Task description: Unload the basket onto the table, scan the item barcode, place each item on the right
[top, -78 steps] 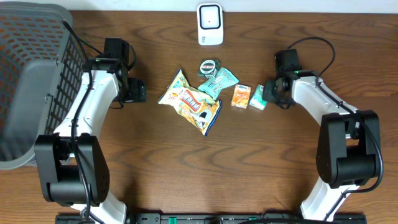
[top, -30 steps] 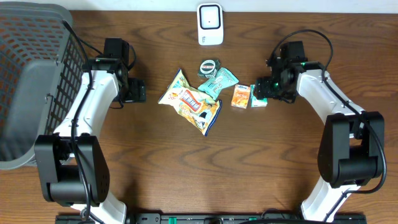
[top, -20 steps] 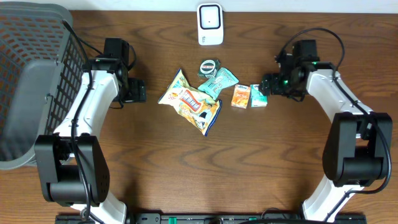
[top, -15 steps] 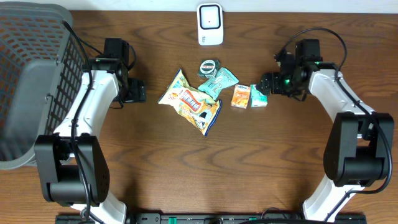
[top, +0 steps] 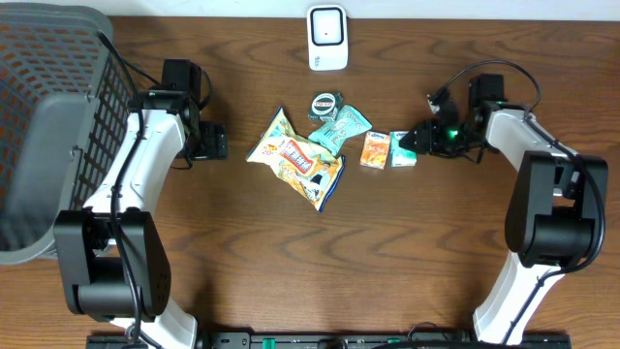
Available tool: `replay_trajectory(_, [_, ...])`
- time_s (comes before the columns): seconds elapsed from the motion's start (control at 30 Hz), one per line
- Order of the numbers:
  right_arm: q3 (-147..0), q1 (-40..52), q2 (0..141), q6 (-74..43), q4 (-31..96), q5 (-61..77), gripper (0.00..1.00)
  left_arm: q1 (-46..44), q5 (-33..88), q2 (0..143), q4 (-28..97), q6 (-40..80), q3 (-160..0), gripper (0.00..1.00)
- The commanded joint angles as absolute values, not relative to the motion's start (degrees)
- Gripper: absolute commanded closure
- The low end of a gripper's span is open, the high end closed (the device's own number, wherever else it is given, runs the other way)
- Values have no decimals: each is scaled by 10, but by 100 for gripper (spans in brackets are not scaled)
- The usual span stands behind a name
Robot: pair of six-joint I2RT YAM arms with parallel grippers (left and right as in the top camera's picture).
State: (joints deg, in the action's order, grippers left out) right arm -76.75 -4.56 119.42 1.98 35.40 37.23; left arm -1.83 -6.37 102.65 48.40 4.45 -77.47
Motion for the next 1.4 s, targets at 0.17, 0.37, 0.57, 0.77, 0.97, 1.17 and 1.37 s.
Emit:
replay_trajectory(0.17, [-762, -74, 1229, 36, 358, 446, 55, -18, -67, 1027, 486, 41, -773, 2])
replay_trajectory(0.37, [-751, -70, 1229, 39, 355, 445, 58, -18, -67, 1027, 486, 41, -773, 2])
replay_trajectory(0.57, [-692, -70, 1229, 19, 297, 445, 56, -18, -67, 1027, 486, 41, -773, 2])
replay_trajectory(0.77, [-677, -71, 1229, 17, 289, 445, 91, -18, -67, 1027, 486, 41, -773, 2])
replay_trajectory(0.97, [-679, -72, 1224, 18, 296, 468, 99, -18, -67, 1027, 486, 41, -773, 2])
replay_trajectory(1.17, [-679, -84, 1180, 96, 309, 705, 99, -18, -67, 1027, 486, 41, -773, 2])
replay_trajectory(1.37, [-679, -86, 1155, 111, 329, 851, 99, -18, -67, 1027, 486, 41, -773, 3])
